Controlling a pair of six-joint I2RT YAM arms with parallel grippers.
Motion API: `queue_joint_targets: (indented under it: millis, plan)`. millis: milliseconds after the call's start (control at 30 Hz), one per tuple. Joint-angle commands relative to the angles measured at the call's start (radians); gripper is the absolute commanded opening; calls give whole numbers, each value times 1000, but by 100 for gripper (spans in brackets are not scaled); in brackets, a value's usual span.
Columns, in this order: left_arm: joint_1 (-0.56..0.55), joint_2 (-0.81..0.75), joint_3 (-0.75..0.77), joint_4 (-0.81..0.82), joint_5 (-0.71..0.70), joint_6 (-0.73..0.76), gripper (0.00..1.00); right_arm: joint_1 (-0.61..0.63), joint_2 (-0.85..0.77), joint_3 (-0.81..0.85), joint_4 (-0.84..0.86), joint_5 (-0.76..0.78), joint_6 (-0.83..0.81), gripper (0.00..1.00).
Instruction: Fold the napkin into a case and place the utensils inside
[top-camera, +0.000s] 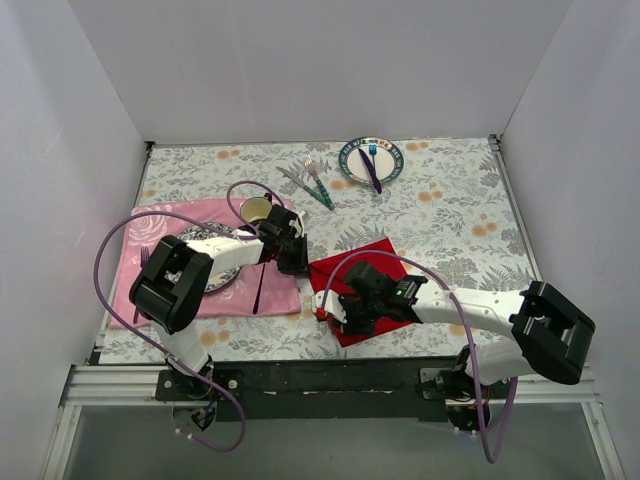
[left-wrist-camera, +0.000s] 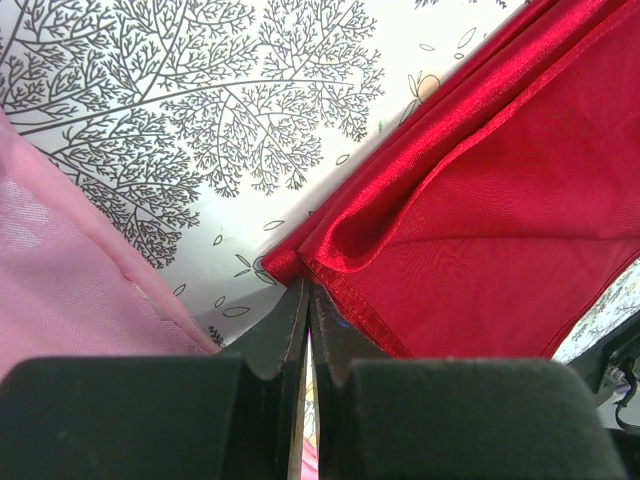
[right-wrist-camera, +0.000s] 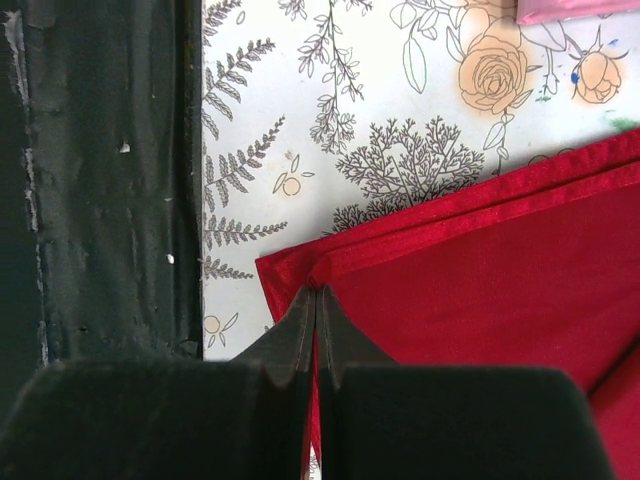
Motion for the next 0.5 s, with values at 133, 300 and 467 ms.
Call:
queue_joint_targets:
  millis: [133,300,467]
  plan:
    - [-1,14,26,-18,-52,8,0,3,-58,0,-29,-52,-10,1]
    - [0,14,28,-21,-54,11,0,2,-75,-23,-34,-52,-13,1]
    - [0,18,25,-23,-55,14,0,2,-72,-37,-32,-56,-13,1]
